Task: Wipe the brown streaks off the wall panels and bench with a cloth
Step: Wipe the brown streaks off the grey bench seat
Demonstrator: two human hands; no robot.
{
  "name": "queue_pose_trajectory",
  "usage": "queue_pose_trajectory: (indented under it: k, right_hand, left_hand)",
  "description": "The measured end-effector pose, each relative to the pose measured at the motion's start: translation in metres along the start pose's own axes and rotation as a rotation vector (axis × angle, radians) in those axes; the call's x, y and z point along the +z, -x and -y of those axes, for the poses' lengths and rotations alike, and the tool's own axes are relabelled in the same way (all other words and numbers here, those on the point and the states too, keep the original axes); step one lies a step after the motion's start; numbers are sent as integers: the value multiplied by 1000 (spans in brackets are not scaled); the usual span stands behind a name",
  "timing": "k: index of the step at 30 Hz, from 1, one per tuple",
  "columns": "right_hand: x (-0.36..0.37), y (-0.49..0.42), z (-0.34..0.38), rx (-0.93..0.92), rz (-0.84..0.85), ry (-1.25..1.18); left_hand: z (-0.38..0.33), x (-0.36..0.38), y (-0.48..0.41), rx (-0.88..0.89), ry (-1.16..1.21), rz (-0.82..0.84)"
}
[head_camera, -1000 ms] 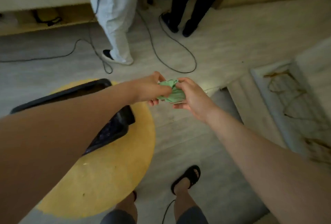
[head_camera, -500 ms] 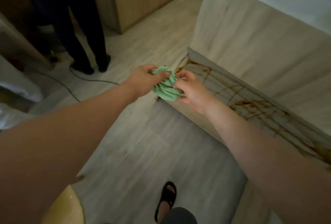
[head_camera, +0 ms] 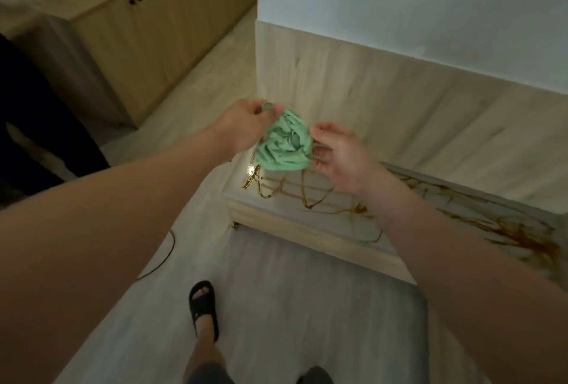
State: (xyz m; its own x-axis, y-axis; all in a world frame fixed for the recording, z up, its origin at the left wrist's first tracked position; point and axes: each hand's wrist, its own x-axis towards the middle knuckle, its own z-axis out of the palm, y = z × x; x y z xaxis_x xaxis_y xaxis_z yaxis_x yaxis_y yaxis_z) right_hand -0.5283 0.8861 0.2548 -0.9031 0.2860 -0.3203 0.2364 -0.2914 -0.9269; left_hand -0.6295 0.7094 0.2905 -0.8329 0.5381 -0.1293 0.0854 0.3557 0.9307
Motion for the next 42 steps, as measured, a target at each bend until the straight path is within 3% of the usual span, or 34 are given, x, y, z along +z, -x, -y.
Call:
queue_pose_trajectory:
  k: [5,10,16,19,21,24,28,31,33,36,38,40,42]
  right_hand:
    - [27,-61,35,32,-190,-171]
    - [77,-109,64,-17,-376,-174]
    - [110,-144,84,-82,-214,66]
    - [107,-158,88,-110,-250,199]
    - [94,-169,93,-138,-407,236]
    - [63,-177,103,-155,-612,124]
    - [43,-170,123,-182,-552,114]
    - [30,-169,128,-154,-537,17]
    - [17,-166,132,-145,-522,-186]
    - [-1,-157,136,-90,-359,-372]
    - [-1,-153,134,-52,-177,-193]
    - [6,-154,131,-36,-51,259]
    - [1,-161,129,-16,-75,735]
  left_hand:
    - [-19,-63,-83,-98,460,204]
    - [-28,-111,-161,-113,374,432]
    - [-48,-100,-229,2,428,552]
    - [-50,-86,-250,169,167,482]
    - [-53,-87,-263,304,-75,413]
    - [-57,-104,-277,308,-273,384]
    - [-60,-114,-290,200,-369,520]
    - [-75,-107,-291,156,-38,572]
    - [-87,-102,-288,157,84,548]
    - [-98,-87,-285,265,-18,427]
    - [-104,-75,-281,307,-2,379]
    - [-109,-67,-277,357,-4,320]
    - [-108,-64,-276,430,-146,217]
